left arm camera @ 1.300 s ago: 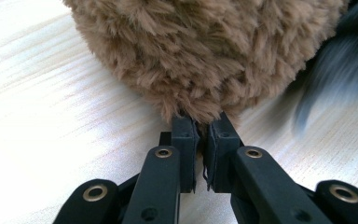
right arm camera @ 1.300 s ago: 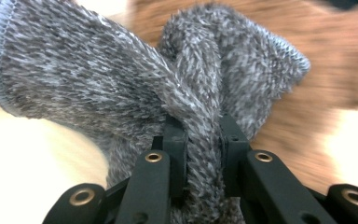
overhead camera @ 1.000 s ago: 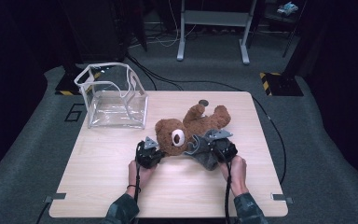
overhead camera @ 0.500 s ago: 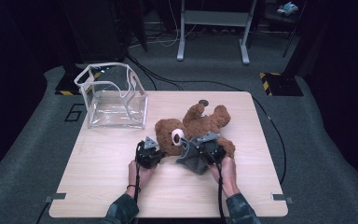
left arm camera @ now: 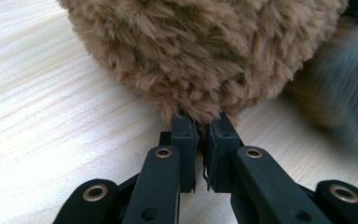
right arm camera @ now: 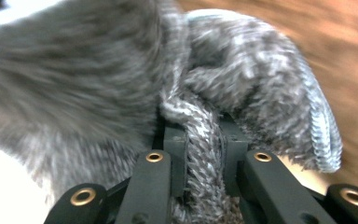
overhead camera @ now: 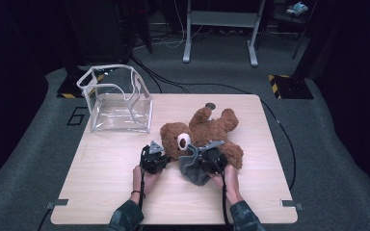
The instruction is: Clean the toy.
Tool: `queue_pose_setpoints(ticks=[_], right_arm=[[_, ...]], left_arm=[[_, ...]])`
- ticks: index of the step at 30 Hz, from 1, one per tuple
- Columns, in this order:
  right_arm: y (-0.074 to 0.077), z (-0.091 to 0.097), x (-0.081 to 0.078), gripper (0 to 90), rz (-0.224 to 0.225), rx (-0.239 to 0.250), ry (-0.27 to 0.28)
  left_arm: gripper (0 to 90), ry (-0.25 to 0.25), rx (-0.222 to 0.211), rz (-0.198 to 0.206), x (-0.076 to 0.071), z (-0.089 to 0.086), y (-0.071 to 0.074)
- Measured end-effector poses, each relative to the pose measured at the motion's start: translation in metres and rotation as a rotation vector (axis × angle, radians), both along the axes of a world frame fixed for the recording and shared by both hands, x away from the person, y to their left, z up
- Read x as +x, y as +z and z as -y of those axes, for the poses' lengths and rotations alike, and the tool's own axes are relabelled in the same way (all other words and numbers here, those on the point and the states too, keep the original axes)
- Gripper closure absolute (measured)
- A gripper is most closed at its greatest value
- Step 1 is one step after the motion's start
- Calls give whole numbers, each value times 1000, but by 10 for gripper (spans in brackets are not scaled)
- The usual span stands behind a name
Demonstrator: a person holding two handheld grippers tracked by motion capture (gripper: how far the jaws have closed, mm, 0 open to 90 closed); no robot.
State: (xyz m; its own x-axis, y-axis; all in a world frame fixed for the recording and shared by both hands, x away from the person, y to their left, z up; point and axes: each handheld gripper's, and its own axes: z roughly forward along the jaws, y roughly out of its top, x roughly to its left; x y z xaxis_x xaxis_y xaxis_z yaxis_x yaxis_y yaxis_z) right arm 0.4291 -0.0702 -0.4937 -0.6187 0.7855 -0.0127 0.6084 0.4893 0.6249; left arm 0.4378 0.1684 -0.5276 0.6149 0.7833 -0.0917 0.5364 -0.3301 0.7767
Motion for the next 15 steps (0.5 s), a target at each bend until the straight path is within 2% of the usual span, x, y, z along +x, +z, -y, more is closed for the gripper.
queue_pose_setpoints(ticks=[2, 4, 5, 7, 9, 10, 13, 14, 15], right_arm=[[3, -8, 0, 780, 31, -65, 0], [6, -1, 4, 780, 69, -70, -65], [6, 3, 6, 780, 67, -69, -96], [2, 9, 9, 780, 46, -41, -109], [-4, 7, 8, 780, 13, -11, -97], [-5, 6, 6, 780, 0, 20, -72], [0, 3, -1, 778, -39, 21, 8], [3, 7, -4, 779, -33, -4, 2], [6, 10, -7, 779, -26, -8, -28]], left_arm=[[835, -3, 0, -3, 0, 0, 0], [835, -5, -2, -3, 0, 0, 0], [835, -5, -2, -3, 0, 0, 0], [835, -8, -1, -2, 0, 0, 0], [835, -7, 0, -1, 0, 0, 0], [835, -8, 1, -2, 0, 0, 0], [835, -8, 1, -2, 0, 0, 0], [835, -8, 1, -2, 0, 0, 0], [835, -8, 0, -2, 0, 0, 0]])
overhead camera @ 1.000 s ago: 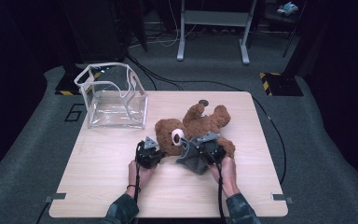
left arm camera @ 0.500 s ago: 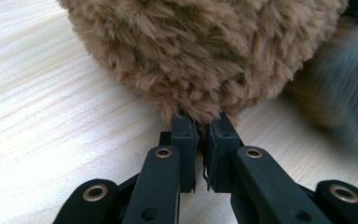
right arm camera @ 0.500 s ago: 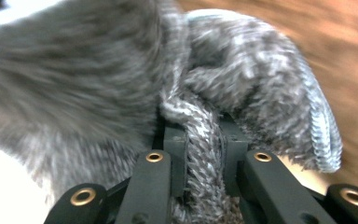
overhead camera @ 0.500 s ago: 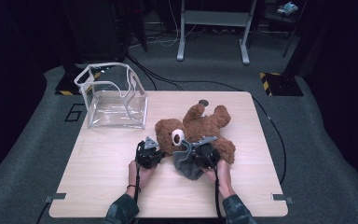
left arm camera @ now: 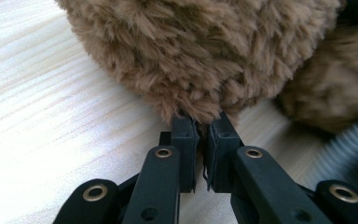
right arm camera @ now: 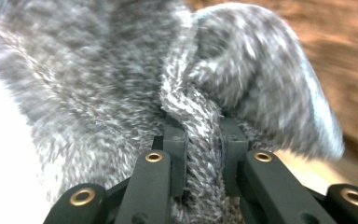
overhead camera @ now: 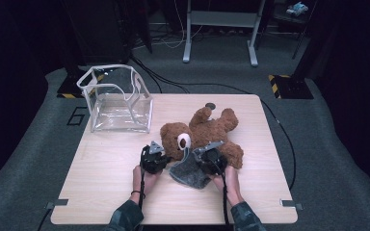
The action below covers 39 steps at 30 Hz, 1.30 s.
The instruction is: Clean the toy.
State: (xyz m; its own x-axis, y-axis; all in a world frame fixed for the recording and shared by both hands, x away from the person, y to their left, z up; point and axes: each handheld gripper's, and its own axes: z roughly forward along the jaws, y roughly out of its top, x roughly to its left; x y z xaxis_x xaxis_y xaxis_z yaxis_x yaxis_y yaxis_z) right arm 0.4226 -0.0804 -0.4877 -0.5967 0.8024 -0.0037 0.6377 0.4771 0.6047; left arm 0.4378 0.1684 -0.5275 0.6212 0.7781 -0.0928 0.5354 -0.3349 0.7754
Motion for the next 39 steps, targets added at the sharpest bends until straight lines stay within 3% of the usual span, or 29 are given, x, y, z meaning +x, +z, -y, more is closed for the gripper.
queue_pose_setpoints(ticks=[4, 5, 8, 10, 12, 14, 17, 21, 22, 25, 26, 27, 31, 35, 37, 39], right_arm=[[13, 28, 2, 778, 72, 4, -111], [14, 30, 3, 778, 77, 14, -114], [12, 20, 8, 776, 100, 0, -88], [5, 6, 14, 776, 68, -4, -61], [0, -3, 14, 777, 38, 29, -3], [0, -9, 10, 777, 45, 14, 15], [5, -3, 9, 779, 95, -6, -38], [10, 9, 13, 780, 98, -36, -81], [12, 21, 12, 780, 106, -78, -107], [16, 42, 8, 780, 119, -97, -165], [16, 42, 8, 780, 119, -97, -165], [22, 58, 5, 780, 125, -91, -216], [39, 85, 5, 779, 169, -55, -293], [56, 90, 19, 777, 216, -31, -306], [55, 85, 32, 777, 210, -42, -301], [47, 81, 45, 777, 186, -87, -304]], left_arm=[[835, 1, 0, 1, 0, 0, 0], [835, -1, 1, 1, 0, 0, 0], [835, -3, 7, 4, 0, 0, 0], [835, -6, 11, 3, 0, 0, 0], [835, -4, 12, 3, 0, 0, 0], [835, -6, 10, 2, 0, 0, 0], [835, 0, 1, 2, 0, 0, 0], [835, 3, 2, 2, 0, 0, 0], [835, 6, -1, 4, 0, 0, 0], [835, 7, -3, 2, 0, 0, 0], [835, 7, -3, 2, 0, 0, 0], [835, 6, -4, 0, 0, 0, 0], [835, 7, -3, 1, 0, 0, 0], [836, 6, 0, 2, 0, 0, 0], [835, 6, 1, 2, 0, 0, 0], [835, 7, 1, 3, 0, 1, 0]])
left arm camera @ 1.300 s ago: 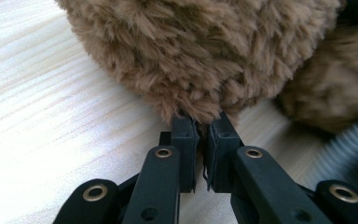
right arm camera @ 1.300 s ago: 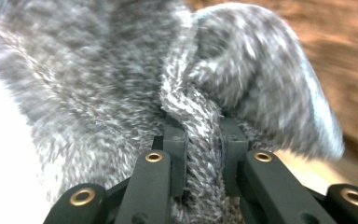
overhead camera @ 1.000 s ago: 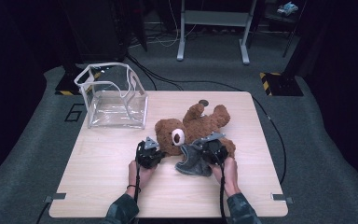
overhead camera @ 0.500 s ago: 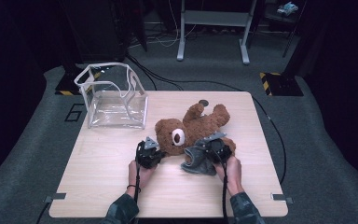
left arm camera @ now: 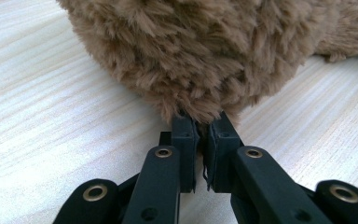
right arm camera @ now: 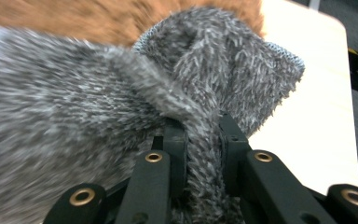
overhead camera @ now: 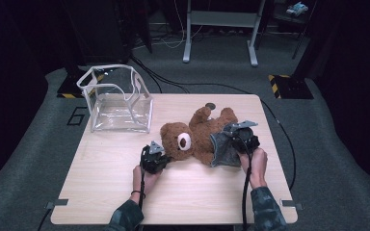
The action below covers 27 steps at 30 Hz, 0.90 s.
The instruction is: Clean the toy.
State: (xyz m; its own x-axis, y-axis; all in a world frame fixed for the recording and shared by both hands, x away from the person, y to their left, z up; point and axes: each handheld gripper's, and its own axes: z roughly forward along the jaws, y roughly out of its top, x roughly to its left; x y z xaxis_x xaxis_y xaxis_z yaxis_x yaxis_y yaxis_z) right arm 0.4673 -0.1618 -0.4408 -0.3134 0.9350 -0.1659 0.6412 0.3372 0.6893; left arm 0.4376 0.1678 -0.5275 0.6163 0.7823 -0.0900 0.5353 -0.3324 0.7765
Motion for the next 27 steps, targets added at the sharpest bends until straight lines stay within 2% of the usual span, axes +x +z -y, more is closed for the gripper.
queue_pose_setpoints(ticks=[3, 4, 5, 6, 8, 10, 12, 13, 14, 17, 18, 19, 21, 22, 24, 26, 27], right_arm=[[-9, 3, 8, 778, -24, -13, -10], [-15, 9, 11, 780, -44, -10, -34], [-16, 10, 12, 781, -54, -11, -42], [-19, 14, 12, 781, -53, -44, -51], [-22, 19, 12, 782, -80, -38, -64], [-29, 27, 12, 783, -118, -61, -91], [-36, 35, 11, 782, -157, -55, -101], [-37, 37, 8, 782, -170, -38, -104], [-36, 40, 7, 781, -166, -31, -96], [-24, 39, 4, 780, -111, -11, -86], [-24, 39, 4, 780, -111, -11, -86], [-7, 31, 6, 780, -41, 11, -64], [3, 20, 9, 780, -9, 34, -30], [4, 14, 13, 780, -15, 28, -19], [-5, 5, 20, 780, -43, 9, -5], [-17, 5, 24, 781, -74, -6, -13], [-25, 8, 25, 782, -99, 6, -19]], left_arm=[[835, 0, 0, 0, 0, 0, 0], [835, 3, -3, -1, 0, 0, 0], [835, 3, -1, 0, 0, 0, 0], [835, 4, -2, 0, 0, 0, 0], [835, 7, -4, -1, 0, 0, 0], [835, 8, -4, -2, 0, -1, 0], [834, 8, -2, 0, 1, -1, 0], [834, 9, -3, -1, 1, -1, 0], [834, 9, -3, -1, 0, -1, 0], [834, 10, -4, -1, 0, 0, 0], [834, 10, -4, -1, 0, 0, 0], [834, 9, -3, -1, 1, -1, 0], [834, 10, -3, 0, 0, 0, 0], [833, 10, -3, 0, 0, 0, 0], [834, 10, -3, 0, 0, 0, 0], [833, 13, 0, 1, 0, -1, 0], [833, 12, 0, 1, 0, -1, 0]])
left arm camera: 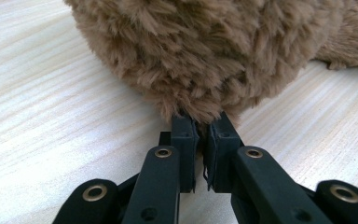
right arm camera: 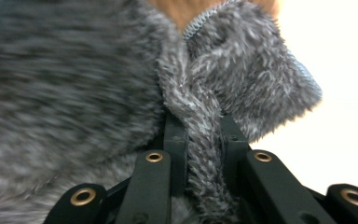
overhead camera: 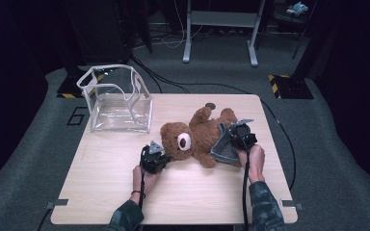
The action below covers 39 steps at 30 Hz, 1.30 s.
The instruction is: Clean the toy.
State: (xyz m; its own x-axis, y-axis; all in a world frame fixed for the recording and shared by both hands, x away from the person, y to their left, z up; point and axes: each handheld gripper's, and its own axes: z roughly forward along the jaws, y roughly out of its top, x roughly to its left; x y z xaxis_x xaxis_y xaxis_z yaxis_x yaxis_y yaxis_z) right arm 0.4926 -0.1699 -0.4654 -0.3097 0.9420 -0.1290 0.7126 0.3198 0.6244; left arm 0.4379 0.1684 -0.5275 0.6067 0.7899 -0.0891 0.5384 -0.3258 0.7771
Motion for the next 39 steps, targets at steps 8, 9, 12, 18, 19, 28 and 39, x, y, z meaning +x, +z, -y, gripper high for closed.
queue_pose_setpoints(ticks=[8, 9, 12, 18, 19, 28, 39], right_arm=[[-20, 19, -22, 785, -92, 7, -12], [-22, 21, -26, 785, -107, 9, -2], [-21, 22, -35, 784, -131, 10, 20], [6, 19, -35, 780, -43, 36, 14], [13, 17, -32, 779, -7, 40, 14], [0, -7, -15, 781, -26, -4, 37], [26, 5, -29, 783, 86, 29, 1]], left_arm=[[833, 17, -26, -3, 0, -3, 0], [832, 18, -33, -1, 0, -4, 0], [831, 17, -42, -6, 0, -5, 0], [743, 29, -43, -10, 1, -5, 0], [693, 38, -41, -9, 1, -5, 0], [710, 63, -27, -10, 2, -4, 0], [803, 67, -15, -12, 2, -3, 0]])
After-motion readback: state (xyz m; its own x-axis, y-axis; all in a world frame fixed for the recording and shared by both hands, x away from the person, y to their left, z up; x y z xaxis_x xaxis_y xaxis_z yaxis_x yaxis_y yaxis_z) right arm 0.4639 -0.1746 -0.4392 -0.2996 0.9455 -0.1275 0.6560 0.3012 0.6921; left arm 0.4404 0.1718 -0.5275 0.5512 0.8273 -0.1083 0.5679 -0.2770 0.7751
